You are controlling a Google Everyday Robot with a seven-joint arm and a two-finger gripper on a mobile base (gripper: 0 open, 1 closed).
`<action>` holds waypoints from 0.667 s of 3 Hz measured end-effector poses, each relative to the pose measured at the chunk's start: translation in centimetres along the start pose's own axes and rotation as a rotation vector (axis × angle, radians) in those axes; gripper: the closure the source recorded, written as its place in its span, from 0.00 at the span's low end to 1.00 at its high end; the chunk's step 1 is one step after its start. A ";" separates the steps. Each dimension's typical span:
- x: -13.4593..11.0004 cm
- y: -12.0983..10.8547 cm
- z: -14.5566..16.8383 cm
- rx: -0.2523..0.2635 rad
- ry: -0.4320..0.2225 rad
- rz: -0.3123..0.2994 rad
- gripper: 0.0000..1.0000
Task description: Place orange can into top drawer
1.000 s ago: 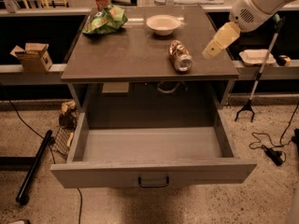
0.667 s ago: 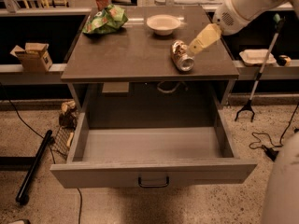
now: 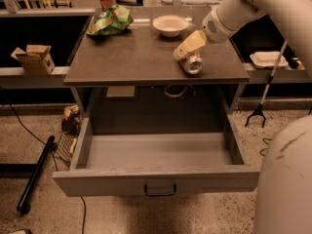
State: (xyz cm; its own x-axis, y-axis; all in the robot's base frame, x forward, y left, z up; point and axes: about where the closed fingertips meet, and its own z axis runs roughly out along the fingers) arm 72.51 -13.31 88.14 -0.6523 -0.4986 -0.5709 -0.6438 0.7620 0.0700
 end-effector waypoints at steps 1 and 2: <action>0.2 -0.3 2.4 0.049 0.052 0.061 0.00; 0.8 -1.0 4.2 0.093 0.100 0.106 0.00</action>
Offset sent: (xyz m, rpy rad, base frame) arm 0.0256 0.0016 -0.0540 -0.1325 0.1039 -0.2112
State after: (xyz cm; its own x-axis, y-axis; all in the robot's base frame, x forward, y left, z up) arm 74.28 -12.73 84.21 -0.7541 -0.4485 -0.4799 -0.5323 0.8453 0.0466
